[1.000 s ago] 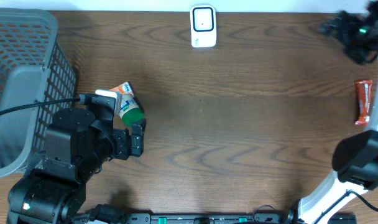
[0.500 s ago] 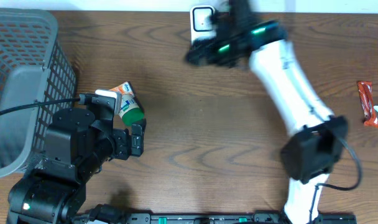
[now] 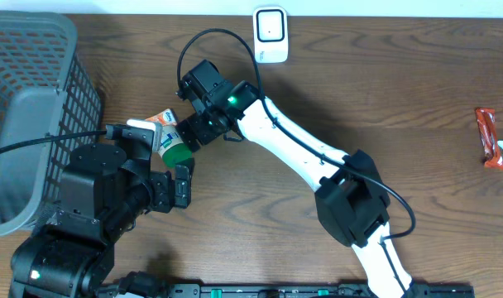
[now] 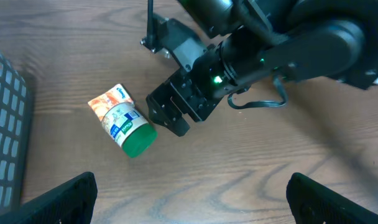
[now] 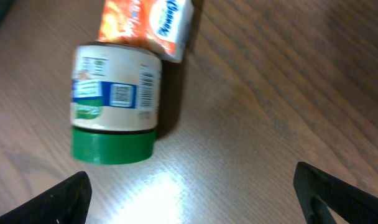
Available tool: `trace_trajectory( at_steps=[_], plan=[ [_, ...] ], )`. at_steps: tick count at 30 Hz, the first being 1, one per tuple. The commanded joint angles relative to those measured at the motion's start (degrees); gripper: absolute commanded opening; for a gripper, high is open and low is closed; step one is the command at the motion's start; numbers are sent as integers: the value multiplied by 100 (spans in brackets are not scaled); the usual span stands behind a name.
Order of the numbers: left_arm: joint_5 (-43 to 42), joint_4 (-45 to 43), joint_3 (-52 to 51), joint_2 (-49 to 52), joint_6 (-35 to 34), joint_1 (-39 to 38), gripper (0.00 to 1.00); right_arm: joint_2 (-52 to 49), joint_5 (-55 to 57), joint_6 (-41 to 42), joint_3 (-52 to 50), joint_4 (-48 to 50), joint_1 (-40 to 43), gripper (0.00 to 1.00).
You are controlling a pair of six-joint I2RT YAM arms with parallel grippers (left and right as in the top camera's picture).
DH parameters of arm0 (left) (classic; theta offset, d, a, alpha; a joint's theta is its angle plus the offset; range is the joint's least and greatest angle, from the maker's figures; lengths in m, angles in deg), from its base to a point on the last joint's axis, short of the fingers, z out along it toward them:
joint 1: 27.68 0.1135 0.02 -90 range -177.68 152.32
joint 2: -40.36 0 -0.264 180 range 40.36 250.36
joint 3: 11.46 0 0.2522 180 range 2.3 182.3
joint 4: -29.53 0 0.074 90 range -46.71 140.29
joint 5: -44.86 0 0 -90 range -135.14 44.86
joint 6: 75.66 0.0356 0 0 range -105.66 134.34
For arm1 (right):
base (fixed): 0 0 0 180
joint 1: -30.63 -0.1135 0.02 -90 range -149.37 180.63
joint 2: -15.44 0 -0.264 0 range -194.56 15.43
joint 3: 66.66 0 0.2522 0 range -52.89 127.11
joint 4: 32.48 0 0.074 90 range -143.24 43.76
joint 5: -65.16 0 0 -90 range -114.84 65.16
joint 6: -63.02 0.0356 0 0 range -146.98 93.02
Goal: Scan the item barcode
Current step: 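Move the right gripper to the green-lidded Knorr jar, then grasp the Knorr jar with the right gripper and lift it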
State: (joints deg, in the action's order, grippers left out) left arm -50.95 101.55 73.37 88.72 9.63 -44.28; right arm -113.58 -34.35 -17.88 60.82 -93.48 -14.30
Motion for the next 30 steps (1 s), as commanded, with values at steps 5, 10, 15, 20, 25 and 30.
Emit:
trace_trajectory(
  at_steps=[5,10,15,20,25,30],
  plan=[
    [-31,-216,63,-20,-11,20,98,-79,-262,-177,-26,31,-319,99],
    [52,-166,63,-26,-11,20,98,-212,-262,-192,-26,129,-564,99],
    [55,-24,63,-26,-11,20,98,-431,-258,-190,-26,223,-699,99],
    [52,4,63,-26,-11,20,98,-664,44,-192,-26,474,-719,99],
    [52,116,63,-26,-11,20,98,-850,63,-190,-26,874,-741,99],
    [55,234,63,-26,-9,20,98,-1093,68,-186,-26,1231,-772,99]
  ],
)
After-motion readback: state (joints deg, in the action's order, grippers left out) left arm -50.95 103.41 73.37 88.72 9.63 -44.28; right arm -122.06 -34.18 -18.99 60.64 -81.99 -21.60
